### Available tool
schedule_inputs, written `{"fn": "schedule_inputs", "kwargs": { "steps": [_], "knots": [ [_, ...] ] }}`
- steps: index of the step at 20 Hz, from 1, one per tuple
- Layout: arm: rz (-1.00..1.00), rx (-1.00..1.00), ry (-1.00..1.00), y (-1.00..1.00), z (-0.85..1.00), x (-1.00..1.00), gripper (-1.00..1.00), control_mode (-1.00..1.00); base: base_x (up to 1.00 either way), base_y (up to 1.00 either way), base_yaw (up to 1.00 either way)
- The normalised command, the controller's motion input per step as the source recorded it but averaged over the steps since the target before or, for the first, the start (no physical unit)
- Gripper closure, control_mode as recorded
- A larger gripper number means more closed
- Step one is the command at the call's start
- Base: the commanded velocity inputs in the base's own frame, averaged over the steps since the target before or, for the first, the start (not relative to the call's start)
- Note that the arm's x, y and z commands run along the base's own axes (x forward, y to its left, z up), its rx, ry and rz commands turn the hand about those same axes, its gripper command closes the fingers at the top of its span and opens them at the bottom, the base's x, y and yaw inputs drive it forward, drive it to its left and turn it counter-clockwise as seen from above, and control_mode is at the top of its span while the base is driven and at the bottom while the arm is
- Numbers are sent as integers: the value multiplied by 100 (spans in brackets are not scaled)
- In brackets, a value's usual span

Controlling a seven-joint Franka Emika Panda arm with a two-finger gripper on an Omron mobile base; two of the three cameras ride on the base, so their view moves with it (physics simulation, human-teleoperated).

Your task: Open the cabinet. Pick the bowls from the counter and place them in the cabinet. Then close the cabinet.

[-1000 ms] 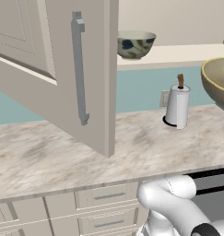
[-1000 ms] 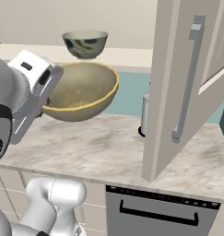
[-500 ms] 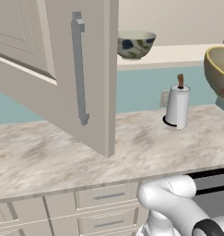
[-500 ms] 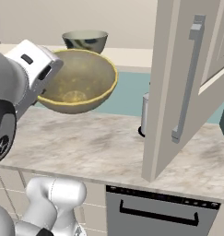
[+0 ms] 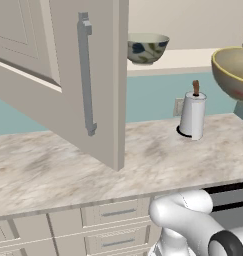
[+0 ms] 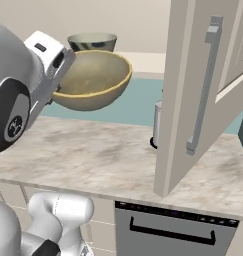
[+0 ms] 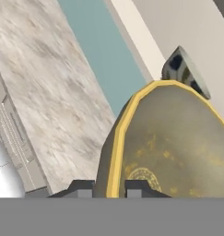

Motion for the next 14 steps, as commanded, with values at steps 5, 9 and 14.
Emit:
{"fn": "schedule_inputs", "kwargs": {
  "steps": [5,9,14],
  "knots": [
    [0,-10,0,-28,0,23,100,-100,0,0,0],
    [0,-1,-4,-25,0,33,100,-100,0,0,0],
    [0,0,-6,-9,0,54,100,-100,0,0,0]
  ]
}}
